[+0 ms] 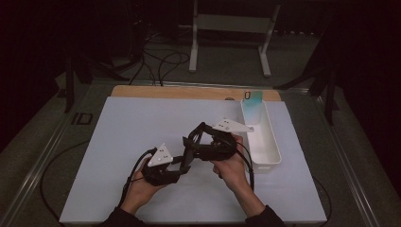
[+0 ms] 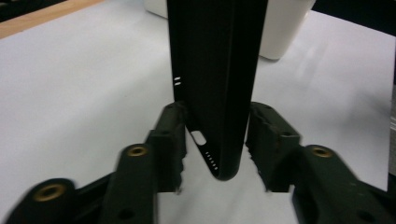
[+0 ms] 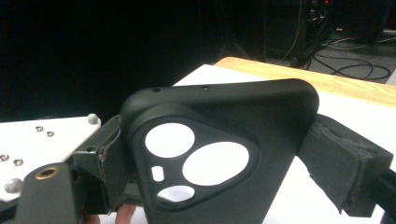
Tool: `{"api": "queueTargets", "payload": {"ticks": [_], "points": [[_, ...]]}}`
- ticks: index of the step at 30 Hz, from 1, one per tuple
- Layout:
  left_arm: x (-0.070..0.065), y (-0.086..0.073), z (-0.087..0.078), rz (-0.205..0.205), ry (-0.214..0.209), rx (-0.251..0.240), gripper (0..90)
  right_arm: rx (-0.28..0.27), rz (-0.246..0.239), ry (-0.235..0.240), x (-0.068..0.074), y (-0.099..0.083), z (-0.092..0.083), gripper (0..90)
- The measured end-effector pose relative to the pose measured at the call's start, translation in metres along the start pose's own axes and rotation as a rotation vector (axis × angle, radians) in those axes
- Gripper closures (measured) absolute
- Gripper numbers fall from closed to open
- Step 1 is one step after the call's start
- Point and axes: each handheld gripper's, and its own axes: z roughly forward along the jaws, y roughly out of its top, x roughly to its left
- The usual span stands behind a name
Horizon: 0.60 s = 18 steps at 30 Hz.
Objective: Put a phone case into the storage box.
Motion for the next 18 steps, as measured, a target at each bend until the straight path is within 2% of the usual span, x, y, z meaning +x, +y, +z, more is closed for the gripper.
{"api": "queueTargets", "payload": {"ticks": [2,9,14,18], "points": [[0.000,0.000,-0.001,-0.005,0.036,-0.006,44.9,-0.001,0.000,-0.009,-0.001,0.001,-0.001,14.9],[0.004,-0.002,-0.005,-0.027,0.123,-0.011,25.3,-0.004,-0.001,-0.018,-0.005,0.003,-0.002,14.9],[0.005,-0.003,-0.008,-0.035,0.167,-0.016,15.7,-0.002,-0.003,-0.029,-0.007,0.005,-0.002,14.9],[0.008,-0.004,-0.011,-0.051,0.207,-0.021,12.4,-0.002,-0.004,-0.037,-0.009,0.006,-0.002,14.9]]}}
